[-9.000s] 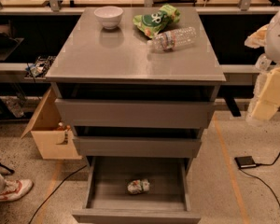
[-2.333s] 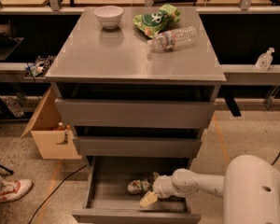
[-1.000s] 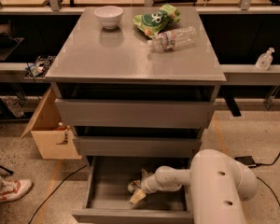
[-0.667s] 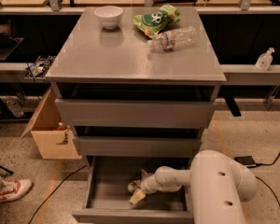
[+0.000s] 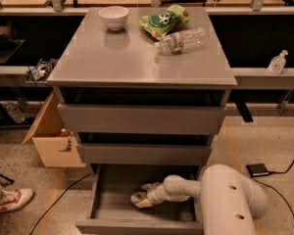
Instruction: Pick 7up can from bottom drawer and place on counter
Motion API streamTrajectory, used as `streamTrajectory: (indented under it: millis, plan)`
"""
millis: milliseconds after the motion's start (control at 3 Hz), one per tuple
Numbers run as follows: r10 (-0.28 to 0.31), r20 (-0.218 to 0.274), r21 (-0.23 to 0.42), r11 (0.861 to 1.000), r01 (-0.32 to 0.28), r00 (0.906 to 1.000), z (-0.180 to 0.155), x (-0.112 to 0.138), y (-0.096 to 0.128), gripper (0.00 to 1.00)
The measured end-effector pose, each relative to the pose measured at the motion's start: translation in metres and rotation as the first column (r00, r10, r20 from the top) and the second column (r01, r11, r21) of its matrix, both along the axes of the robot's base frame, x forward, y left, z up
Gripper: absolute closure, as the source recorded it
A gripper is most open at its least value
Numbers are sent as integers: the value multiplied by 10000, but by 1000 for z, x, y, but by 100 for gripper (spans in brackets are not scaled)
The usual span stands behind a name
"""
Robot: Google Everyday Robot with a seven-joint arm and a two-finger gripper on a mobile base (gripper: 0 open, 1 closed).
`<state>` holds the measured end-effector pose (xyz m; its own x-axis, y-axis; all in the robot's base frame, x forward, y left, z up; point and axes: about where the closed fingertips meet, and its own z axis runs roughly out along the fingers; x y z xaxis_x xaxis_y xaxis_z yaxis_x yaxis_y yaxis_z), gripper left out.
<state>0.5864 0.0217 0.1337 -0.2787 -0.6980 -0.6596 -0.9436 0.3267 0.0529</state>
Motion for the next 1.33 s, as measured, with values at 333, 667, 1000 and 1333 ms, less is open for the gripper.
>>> streamTrajectory:
  millis: [333, 667, 1000, 1333]
  plan:
    - [140, 25, 348, 9993, -141, 9999, -1, 3, 0, 65]
    - [131, 72, 1099, 9938, -138, 9999, 3, 5, -3, 88]
    - [62, 471, 1664, 9860, -140, 9989, 25, 8, -15, 100]
    - [-114, 1085, 1799, 9836, -83, 9940, 51, 9, -37, 100]
